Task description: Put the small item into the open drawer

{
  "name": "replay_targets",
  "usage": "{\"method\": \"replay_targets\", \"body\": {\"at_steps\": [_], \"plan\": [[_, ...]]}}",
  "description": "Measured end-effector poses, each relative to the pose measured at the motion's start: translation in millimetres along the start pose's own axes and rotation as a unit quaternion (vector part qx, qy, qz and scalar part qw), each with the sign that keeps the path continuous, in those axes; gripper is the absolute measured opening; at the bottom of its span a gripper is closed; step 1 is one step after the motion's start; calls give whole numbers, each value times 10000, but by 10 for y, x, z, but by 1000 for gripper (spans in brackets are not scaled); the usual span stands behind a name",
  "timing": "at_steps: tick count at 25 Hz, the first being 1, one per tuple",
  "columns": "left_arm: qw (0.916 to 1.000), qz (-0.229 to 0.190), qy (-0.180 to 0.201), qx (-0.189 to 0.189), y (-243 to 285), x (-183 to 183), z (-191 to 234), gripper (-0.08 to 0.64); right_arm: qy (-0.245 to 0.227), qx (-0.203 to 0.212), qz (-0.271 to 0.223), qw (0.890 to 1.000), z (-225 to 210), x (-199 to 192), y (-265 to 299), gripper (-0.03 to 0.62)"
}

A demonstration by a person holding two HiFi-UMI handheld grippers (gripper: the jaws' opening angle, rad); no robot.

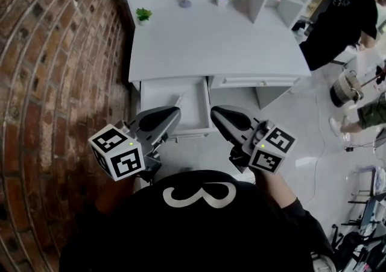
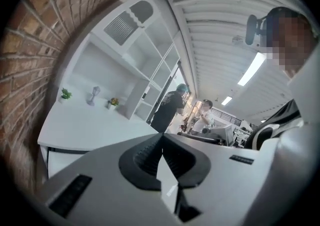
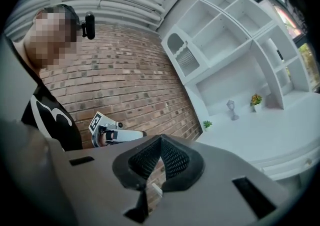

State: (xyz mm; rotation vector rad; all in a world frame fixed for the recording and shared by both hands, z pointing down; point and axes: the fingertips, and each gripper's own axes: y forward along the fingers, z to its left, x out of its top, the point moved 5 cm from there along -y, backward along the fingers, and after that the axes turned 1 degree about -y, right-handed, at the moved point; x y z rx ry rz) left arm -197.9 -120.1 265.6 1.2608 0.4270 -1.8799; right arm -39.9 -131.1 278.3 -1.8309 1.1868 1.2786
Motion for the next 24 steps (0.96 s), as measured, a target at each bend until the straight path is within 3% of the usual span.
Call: {"method": "replay_targets", "body": {"at_steps": [9, 24], "plan": [[9998, 83, 162, 86, -55, -81, -9, 3, -107, 42, 33, 9999, 101, 6, 45, 8], [9998, 153, 23, -155, 62, -191, 167, 3, -85, -112, 232, 9996, -28, -198, 129, 8]]}}
